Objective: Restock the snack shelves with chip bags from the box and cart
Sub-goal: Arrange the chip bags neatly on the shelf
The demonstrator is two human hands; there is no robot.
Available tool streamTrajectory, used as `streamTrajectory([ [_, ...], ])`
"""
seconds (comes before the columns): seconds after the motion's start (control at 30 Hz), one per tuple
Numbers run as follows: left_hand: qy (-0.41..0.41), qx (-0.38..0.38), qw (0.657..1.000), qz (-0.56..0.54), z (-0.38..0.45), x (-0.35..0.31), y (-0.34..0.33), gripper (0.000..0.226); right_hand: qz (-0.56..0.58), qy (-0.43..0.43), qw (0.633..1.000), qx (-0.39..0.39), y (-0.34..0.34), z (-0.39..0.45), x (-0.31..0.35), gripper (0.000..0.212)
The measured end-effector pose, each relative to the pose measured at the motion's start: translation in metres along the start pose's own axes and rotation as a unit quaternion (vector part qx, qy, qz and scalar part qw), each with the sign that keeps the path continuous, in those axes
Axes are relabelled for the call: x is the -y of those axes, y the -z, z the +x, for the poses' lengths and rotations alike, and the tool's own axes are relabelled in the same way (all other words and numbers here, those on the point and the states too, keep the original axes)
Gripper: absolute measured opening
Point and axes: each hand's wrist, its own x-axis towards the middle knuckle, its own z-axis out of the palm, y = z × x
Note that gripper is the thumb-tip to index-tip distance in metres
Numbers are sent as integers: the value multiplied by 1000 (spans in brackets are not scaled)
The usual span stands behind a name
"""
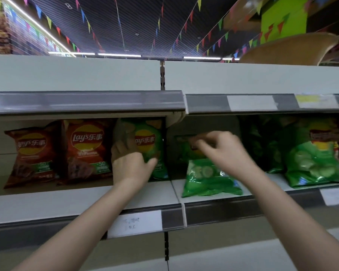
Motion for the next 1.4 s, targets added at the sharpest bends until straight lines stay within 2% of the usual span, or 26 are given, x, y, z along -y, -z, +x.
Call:
streamTrajectory([
  [0.07,-60,30,998,-17,-24,-20,4,48,-21,-59,994,-88,23,9,-35,23],
  [0.1,-67,76,992,-69,-28,-31,1,51,-51,-101,989,-98,29,18,-54,24],
  [0.13,-48,143,979,-137,-28,-42,-4,62,-88,-142,983,-71,31,30,-76,28],
  [0.2,34,294,920,-259,-23,-62,-16,99,-150,-172,973,29,28,47,-108,36],
  [0.23,70,341,891,-293,-20,-69,-24,112,-167,-153,971,72,23,52,-117,40],
  [0.27,92,354,876,-313,-16,-76,-30,116,-179,-125,970,103,20,56,-123,44],
  [0.3,113,352,867,-333,-12,-79,-36,109,-184,-101,969,128,15,58,-126,51],
  [0.4,175,298,853,-390,0,-78,-50,61,-189,-97,956,204,6,65,-127,69],
  [0.47,203,289,827,-437,1,-74,-51,43,-224,-99,944,222,6,72,-130,77],
  [0.53,229,295,794,-480,2,-70,-49,36,-244,-107,937,225,15,78,-130,81],
  [0.6,249,295,764,-516,6,-67,-49,33,-217,-121,937,245,24,80,-130,83],
  [0.67,262,287,738,-551,10,-69,-50,33,-176,-137,940,260,28,77,-128,94],
  [0.73,265,284,717,-579,11,-77,-52,34,-110,-154,948,255,27,71,-126,79],
  [0.83,244,281,698,-611,10,-93,-53,30,-10,-189,960,208,15,60,-131,30],
  [0.9,236,276,685,-631,11,-100,-53,28,79,-239,951,181,5,56,-140,20],
  [0.97,227,254,696,-632,15,-101,-55,31,203,-279,926,151,-2,59,-139,20],
  [1.07,183,212,748,-602,19,-99,-63,47,410,-277,854,163,-4,71,-133,76],
  [1.1,169,202,765,-587,20,-98,-65,52,434,-258,843,186,-5,74,-132,84],
  [1.17,139,196,796,-555,19,-95,-65,56,442,-213,839,234,-7,72,-131,78],
  [1.27,83,189,846,-491,21,-82,-59,48,462,-177,825,273,-13,76,-135,76],
  [1.4,34,185,917,-352,28,-73,-56,71,484,-165,816,270,-26,86,-120,55],
])
